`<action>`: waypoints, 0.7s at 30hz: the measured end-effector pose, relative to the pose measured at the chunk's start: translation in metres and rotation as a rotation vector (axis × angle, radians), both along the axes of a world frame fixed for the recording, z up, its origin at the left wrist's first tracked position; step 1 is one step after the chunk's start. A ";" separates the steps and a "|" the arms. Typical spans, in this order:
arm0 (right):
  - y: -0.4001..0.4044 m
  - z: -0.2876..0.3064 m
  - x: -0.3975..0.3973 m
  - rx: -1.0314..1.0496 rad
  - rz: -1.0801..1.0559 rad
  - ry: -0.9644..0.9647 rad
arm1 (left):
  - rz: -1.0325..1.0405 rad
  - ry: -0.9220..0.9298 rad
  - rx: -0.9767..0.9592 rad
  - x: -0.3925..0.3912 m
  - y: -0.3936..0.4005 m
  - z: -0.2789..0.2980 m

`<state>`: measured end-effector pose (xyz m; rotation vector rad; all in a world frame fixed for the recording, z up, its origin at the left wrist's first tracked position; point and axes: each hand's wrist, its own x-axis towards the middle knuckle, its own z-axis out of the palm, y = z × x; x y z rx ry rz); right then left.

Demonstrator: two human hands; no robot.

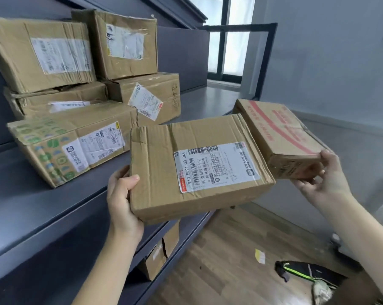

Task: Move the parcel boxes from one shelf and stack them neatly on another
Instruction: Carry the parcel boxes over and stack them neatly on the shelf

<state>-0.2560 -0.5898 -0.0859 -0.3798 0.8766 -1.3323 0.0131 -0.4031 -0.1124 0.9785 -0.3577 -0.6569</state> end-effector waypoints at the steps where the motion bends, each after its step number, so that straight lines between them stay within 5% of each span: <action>1: -0.020 0.001 0.004 -0.006 0.028 0.000 | 0.024 -0.005 -0.008 -0.002 -0.012 0.001; 21: -0.314 0.027 0.137 -0.117 0.368 0.096 | 0.499 -0.051 -0.113 -0.003 -0.181 0.032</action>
